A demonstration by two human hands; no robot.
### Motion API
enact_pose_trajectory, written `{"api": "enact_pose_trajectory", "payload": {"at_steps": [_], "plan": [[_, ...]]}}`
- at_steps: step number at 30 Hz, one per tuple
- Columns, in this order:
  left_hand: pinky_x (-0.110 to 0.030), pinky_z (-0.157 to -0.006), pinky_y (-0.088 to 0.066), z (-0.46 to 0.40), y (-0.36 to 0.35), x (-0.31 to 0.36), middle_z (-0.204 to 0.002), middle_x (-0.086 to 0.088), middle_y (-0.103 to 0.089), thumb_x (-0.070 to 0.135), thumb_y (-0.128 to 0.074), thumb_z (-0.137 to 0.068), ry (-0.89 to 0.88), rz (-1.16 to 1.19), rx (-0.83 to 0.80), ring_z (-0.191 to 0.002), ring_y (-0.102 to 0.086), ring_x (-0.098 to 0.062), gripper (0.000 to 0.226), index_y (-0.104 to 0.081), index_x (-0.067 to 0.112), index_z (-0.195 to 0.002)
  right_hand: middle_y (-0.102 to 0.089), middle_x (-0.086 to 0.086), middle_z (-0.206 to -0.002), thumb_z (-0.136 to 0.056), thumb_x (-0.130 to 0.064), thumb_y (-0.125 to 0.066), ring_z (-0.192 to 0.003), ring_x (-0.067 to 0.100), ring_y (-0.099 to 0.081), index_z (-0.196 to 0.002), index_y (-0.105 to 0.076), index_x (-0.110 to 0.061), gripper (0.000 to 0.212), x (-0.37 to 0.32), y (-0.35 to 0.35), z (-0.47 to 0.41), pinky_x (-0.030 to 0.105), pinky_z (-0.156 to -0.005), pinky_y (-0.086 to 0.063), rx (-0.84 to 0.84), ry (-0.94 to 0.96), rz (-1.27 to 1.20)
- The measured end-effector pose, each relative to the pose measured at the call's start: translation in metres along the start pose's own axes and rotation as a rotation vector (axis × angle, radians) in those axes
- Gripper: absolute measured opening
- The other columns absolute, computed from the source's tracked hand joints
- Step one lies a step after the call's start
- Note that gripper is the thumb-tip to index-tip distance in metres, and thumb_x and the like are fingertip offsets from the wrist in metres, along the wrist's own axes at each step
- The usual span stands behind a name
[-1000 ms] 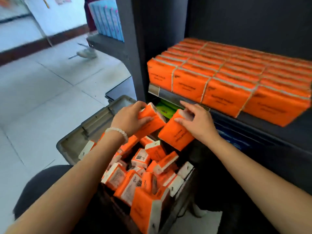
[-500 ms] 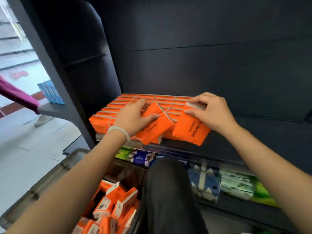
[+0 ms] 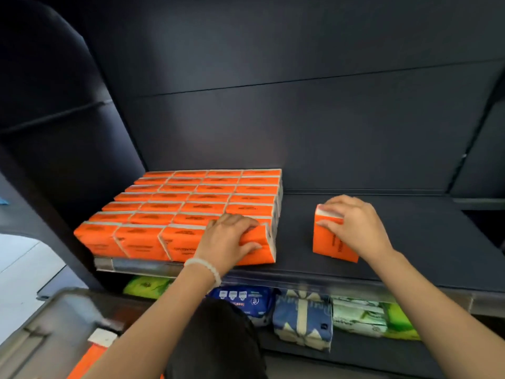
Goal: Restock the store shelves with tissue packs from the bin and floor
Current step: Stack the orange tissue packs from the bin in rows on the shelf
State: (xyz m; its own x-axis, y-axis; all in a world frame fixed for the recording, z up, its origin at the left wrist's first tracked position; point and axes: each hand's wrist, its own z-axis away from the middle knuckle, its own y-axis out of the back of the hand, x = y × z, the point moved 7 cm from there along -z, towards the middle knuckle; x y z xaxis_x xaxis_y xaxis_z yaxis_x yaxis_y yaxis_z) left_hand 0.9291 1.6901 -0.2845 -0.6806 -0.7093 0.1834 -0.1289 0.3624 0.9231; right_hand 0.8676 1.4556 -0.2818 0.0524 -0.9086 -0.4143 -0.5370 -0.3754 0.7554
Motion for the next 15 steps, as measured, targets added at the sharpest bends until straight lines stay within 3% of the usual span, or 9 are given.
{"api": "enact_pose_trajectory", "payload": {"at_steps": [4,9,13,15], "plan": [[-0.039,-0.097,-0.035,0.006,-0.013,-0.002,-0.12,0.004,-0.057,0.043,-0.068,-0.08,-0.032,-0.049,-0.049,-0.118,-0.049,-0.02,0.046,-0.059,0.027,-0.122,-0.065,0.001,-0.106,-0.069,-0.024,-0.081,-0.102,0.025,-0.057,-0.103,-0.071,-0.014,0.036,0.006,0.001,-0.003,0.043,-0.093,-0.044,0.034,-0.03,-0.032],[-0.04,-0.095,-0.039,0.007,-0.012,-0.005,-0.117,0.001,-0.058,0.041,-0.072,-0.077,-0.057,-0.019,-0.021,-0.113,-0.053,-0.021,0.047,-0.061,0.023,-0.119,-0.054,-0.003,-0.11,-0.065,-0.019,-0.084,-0.098,0.015,-0.053,-0.113,-0.063,-0.011,0.053,0.025,0.007,0.014,0.019,-0.087,-0.036,0.122,-0.193,-0.222],[-0.045,-0.093,-0.044,0.009,-0.013,-0.008,-0.112,0.0,-0.059,0.038,-0.074,-0.075,-0.061,-0.005,-0.013,-0.109,-0.055,-0.024,0.047,-0.062,0.023,-0.117,-0.047,-0.002,-0.12,-0.065,-0.015,-0.085,-0.105,0.008,-0.046,-0.125,-0.052,-0.01,0.069,0.037,0.009,0.027,0.017,-0.091,-0.032,0.212,-0.297,-0.296],[-0.046,-0.095,-0.043,0.01,-0.013,-0.009,-0.114,0.0,-0.058,0.039,-0.073,-0.076,-0.052,-0.002,-0.031,-0.111,-0.053,-0.022,0.047,-0.061,0.023,-0.119,-0.046,0.002,-0.126,-0.065,-0.013,-0.085,-0.109,0.01,-0.046,-0.129,-0.048,-0.011,0.074,0.043,0.008,0.031,0.023,-0.095,-0.036,0.246,-0.352,-0.354]]}}
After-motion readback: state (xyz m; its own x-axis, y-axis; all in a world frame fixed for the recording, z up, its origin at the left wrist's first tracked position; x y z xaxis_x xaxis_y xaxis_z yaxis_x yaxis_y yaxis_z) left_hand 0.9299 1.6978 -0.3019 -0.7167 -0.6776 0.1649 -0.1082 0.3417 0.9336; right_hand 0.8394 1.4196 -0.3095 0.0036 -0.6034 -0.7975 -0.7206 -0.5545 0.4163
